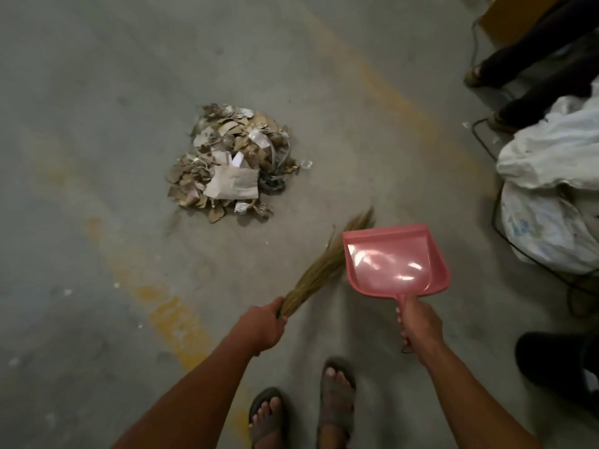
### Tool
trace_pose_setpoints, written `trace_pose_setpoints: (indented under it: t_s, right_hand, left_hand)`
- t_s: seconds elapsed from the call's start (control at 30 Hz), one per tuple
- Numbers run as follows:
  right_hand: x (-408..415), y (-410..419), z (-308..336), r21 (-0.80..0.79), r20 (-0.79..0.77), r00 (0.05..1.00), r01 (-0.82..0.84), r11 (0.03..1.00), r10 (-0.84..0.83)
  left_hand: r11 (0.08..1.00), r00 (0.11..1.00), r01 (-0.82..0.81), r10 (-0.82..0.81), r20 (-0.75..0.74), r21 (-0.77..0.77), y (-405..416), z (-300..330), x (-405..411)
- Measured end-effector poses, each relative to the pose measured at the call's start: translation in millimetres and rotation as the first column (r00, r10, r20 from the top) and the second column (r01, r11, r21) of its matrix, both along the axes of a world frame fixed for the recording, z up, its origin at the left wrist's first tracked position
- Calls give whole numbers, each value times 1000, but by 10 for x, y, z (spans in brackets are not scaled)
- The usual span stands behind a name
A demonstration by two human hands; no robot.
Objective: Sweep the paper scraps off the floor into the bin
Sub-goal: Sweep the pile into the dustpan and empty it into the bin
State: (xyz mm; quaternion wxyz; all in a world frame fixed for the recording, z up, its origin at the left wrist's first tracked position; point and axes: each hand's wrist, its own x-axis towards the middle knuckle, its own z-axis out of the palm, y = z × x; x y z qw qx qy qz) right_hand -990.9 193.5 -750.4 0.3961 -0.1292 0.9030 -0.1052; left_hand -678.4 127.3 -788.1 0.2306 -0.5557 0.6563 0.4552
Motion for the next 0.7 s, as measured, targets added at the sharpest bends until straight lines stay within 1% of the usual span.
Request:
trace_pose_setpoints:
  t_s: [0.07, 0.13, 0.23, 0.37, 0.43, 0.57, 0.63, 0.7]
  right_hand:
    - [22, -88, -80, 38, 5, 999, -52, 998, 52]
    - [56, -186, -139, 69, 30, 995, -98, 993, 96]
    - [124, -370, -190, 94, 81, 987, -146, 985, 139]
    - [206, -602, -237, 138, 148, 972, -202, 970, 182]
    - [250, -722, -265, 163, 191, 954, -262, 951, 231]
    - [409, -1016, -271, 170, 270, 887, -426, 889, 373]
    - [541, -1175, -273, 171, 298, 851, -493, 853, 432]
    - [694, -1301, -319, 171, 327, 827, -529, 831, 458]
  left_hand:
    - [999, 998, -27, 28, 64, -18, -125, -88, 48]
    - [992, 987, -109, 115, 113, -58, -271, -144, 101]
    - [966, 963, -224, 239, 122, -125, -504, -142, 221]
    - [918, 935, -327, 348, 60, -225, -685, 71, 369]
    - [884, 911, -397, 412, 11, -247, -730, 246, 420]
    - [824, 862, -502, 499, -83, -263, -840, 455, 466]
    - [783, 832, -552, 542, -122, -287, -927, 444, 482]
    - [737, 795, -601, 590, -139, -309, -1022, 375, 521]
